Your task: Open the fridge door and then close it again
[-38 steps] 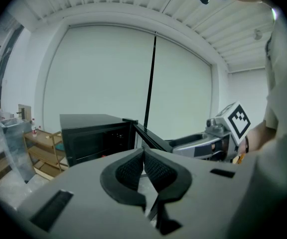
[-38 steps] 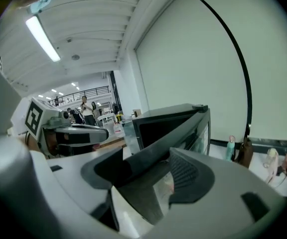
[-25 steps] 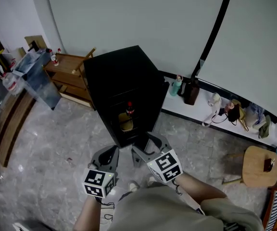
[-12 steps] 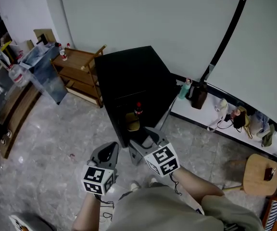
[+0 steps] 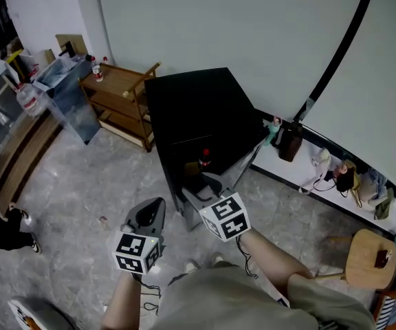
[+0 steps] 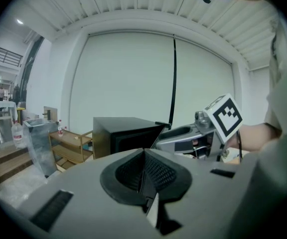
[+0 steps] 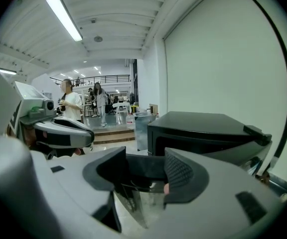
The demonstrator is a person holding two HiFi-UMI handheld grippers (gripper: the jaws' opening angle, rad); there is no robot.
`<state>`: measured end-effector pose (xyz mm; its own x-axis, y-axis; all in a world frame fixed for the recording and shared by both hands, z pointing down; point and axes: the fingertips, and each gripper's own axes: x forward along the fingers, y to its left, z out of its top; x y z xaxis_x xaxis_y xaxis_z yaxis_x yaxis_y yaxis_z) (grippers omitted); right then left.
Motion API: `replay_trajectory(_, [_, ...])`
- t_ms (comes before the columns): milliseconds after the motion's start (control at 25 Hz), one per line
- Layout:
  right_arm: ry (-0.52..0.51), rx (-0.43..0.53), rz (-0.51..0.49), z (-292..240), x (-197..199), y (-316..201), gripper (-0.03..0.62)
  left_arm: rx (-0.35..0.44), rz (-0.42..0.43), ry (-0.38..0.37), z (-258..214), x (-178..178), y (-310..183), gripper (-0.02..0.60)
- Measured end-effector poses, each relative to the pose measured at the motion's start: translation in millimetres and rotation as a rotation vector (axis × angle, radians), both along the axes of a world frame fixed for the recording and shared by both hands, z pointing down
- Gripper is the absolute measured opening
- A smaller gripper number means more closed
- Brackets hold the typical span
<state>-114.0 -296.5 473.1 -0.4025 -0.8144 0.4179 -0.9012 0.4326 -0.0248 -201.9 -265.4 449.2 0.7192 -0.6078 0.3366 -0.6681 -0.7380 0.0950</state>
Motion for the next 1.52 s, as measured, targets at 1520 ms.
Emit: replay_trajectory(1520, [-0.019, 0.055, 0.034, 4, -6, -103, 0.196, 0.033, -0.142, 0.009, -6, -15, -70, 0.007])
